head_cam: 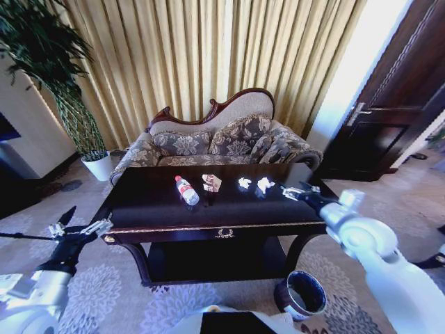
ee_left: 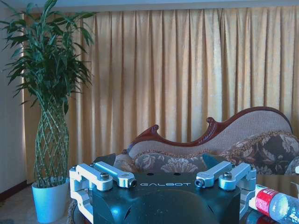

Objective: Move to the front of the table and place the trash on the table into the trash bin.

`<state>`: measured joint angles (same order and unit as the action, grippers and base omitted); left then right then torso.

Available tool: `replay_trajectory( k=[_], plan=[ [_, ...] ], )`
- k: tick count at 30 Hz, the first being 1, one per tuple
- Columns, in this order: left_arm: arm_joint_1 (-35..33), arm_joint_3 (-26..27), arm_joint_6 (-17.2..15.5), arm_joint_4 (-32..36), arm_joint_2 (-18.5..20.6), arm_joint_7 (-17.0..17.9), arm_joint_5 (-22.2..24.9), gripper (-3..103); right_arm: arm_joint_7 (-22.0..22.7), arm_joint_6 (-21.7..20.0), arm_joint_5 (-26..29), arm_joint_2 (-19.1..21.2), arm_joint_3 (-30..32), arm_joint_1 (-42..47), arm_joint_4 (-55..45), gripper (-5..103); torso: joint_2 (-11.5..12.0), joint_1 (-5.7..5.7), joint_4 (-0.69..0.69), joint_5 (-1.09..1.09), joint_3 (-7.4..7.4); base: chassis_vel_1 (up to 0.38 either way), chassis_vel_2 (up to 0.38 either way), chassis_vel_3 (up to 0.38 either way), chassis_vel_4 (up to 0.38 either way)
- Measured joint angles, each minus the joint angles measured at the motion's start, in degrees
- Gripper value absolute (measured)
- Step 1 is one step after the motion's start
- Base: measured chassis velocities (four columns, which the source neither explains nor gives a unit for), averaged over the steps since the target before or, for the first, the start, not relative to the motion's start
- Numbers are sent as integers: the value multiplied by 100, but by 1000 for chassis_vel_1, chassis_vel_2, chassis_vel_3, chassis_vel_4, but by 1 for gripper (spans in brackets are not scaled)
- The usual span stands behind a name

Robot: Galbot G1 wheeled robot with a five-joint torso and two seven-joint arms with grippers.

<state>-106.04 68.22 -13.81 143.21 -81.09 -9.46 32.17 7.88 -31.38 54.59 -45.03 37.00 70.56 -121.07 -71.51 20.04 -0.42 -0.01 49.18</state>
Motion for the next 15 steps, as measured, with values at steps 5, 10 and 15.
replay_trajectory(
  k=[5,10,15],
  plan=[
    [15,3,-95,0,-9,62,7,100,48,-34,-163,88,-910,-745,407,100,0,0,0,-1,0,0,0,0,0],
    [-23,68,-161,2,13,128,97,100,287,-198,-215,-92,-1488,-1394,765,100,0,0,1,0,0,0,0,0,0],
    [-36,117,-170,2,1,139,123,100,562,-311,-226,-251,-1847,-1803,1164,100,0,0,0,-1,0,0,0,0,0]
  ],
)
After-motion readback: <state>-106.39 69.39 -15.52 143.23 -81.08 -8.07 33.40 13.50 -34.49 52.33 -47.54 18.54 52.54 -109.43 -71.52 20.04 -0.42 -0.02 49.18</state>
